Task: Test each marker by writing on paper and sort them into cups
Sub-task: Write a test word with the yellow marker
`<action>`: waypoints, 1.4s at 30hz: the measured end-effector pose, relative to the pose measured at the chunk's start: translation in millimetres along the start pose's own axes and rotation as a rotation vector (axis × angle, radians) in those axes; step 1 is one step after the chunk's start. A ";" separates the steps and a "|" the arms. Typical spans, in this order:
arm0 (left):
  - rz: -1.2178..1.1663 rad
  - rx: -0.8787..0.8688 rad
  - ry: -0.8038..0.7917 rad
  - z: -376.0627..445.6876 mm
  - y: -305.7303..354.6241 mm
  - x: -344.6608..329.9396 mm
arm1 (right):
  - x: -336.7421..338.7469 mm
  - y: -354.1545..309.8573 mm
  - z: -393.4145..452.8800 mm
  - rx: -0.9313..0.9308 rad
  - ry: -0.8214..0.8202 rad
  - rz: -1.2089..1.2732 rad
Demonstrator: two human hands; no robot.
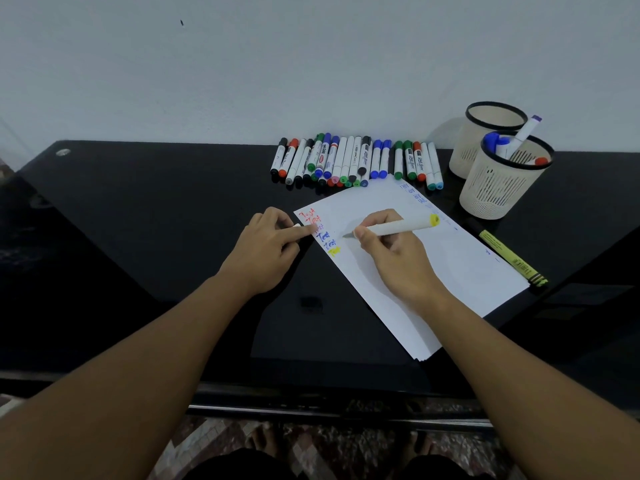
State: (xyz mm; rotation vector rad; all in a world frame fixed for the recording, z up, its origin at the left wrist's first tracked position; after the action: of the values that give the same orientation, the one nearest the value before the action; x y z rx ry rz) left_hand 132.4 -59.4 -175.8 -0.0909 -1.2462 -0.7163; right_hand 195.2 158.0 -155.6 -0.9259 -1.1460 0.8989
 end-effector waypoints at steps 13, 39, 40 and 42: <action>-0.088 0.247 0.130 -6.8 -2.7 17.2 | -2.3 7.1 -2.4 0.012 -0.082 -0.037; -0.392 0.119 0.103 -8.5 31.1 56.9 | 11.9 -27.0 10.3 0.049 -0.233 -0.490; -0.396 0.125 0.107 -9.4 30.7 57.4 | 14.0 -26.8 10.1 0.049 -0.228 -0.491; -0.396 0.119 0.103 -10.0 32.1 58.6 | 16.3 -27.5 8.6 0.066 -0.241 -0.531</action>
State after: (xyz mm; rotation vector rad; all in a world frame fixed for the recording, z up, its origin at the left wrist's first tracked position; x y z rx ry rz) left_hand 165.9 -64.8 -117.4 0.2951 -1.2168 -0.9719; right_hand 192.5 164.5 -123.1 -0.4265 -1.4680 0.6139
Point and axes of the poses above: each hand's wrist, its own z-axis towards the middle knuckle, its own x-axis out of the back of the hand, y = z × x, the point moved 6 cm from there along z, towards the middle knuckle, and after that the axes turned 2 degrees about y, right-handed, at the moved point
